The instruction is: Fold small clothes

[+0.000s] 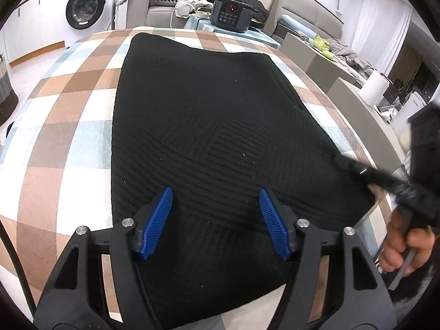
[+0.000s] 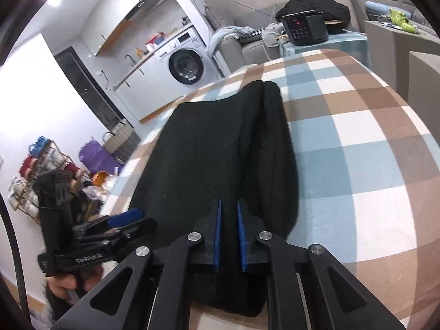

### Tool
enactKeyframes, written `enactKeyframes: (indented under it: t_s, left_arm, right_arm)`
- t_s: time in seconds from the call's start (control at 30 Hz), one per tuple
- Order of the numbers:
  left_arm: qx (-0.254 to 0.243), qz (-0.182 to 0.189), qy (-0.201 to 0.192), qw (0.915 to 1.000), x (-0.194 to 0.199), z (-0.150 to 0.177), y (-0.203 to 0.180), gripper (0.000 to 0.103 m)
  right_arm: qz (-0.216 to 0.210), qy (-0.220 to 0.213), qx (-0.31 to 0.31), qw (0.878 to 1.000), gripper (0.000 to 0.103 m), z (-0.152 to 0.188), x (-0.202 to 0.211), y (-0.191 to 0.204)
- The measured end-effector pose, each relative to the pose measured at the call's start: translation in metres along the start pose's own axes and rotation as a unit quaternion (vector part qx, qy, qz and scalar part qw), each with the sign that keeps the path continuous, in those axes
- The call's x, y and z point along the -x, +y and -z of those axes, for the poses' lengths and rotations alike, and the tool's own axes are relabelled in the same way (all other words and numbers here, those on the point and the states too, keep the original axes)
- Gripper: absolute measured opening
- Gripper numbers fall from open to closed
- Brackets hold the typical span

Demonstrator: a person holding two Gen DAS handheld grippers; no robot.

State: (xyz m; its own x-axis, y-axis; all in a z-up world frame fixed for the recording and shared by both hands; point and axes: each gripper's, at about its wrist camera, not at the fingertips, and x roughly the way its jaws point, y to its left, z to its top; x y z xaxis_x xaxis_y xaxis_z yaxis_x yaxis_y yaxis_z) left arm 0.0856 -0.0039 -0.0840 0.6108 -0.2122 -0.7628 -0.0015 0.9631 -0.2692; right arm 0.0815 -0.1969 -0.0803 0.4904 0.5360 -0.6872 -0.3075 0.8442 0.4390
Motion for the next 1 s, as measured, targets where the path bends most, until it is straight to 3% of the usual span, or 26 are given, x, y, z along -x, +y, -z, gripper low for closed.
enactKeyframes:
  t_s: [0.03,0.13,0.27,0.5,0.53,0.6,0.7,0.8,0.87,0.93,1.0]
  left_arm:
    - [0.001,0.000,-0.001,1.0000,0.000,0.000,0.000,0.063]
    - [0.000,-0.003,-0.003,1.0000,0.001,0.000,0.001,0.063]
    - [0.003,-0.001,-0.007,1.0000,0.001,-0.001,0.002,0.063]
    - [0.012,-0.008,-0.015,0.9998,0.003,-0.002,0.006,0.063]
    - [0.015,-0.013,-0.017,0.9997,0.005,-0.003,0.007,0.063]
    - [0.018,-0.016,-0.025,0.9994,0.011,-0.005,0.008,0.063]
    - [0.030,-0.027,-0.044,0.9982,0.019,-0.006,0.015,0.063]
    - [0.064,-0.021,-0.045,0.9967,0.019,-0.005,0.031,0.063]
    - [0.086,-0.017,-0.039,0.9954,0.017,-0.004,0.042,0.063]
    - [0.098,-0.023,-0.037,0.9943,0.018,-0.002,0.048,0.063]
    - [0.107,-0.032,-0.036,0.9931,0.019,0.000,0.053,0.063]
  right_arm:
    - [-0.004,0.018,-0.011,1.000,0.010,0.002,-0.006,-0.006]
    - [-0.027,0.019,-0.036,0.999,0.016,-0.006,-0.002,-0.012]
    - [-0.014,0.006,-0.035,0.999,0.022,-0.032,-0.011,-0.011]
    - [-0.003,0.058,-0.027,0.998,0.022,-0.077,-0.067,-0.015]
    - [-0.001,0.061,-0.017,0.998,0.021,-0.080,-0.067,-0.013]
    - [-0.014,0.038,0.009,0.999,0.006,-0.086,-0.056,-0.006]
    - [0.008,0.000,0.043,0.999,0.004,-0.089,-0.039,0.005]
    - [0.070,0.039,0.023,0.997,0.003,-0.088,-0.058,-0.009]
    - [0.043,0.055,-0.011,0.998,0.003,-0.085,-0.058,-0.021]
    - [0.016,0.038,-0.025,0.999,0.013,-0.080,-0.043,-0.023]
    - [0.009,0.022,-0.028,0.999,0.031,-0.073,-0.027,-0.022]
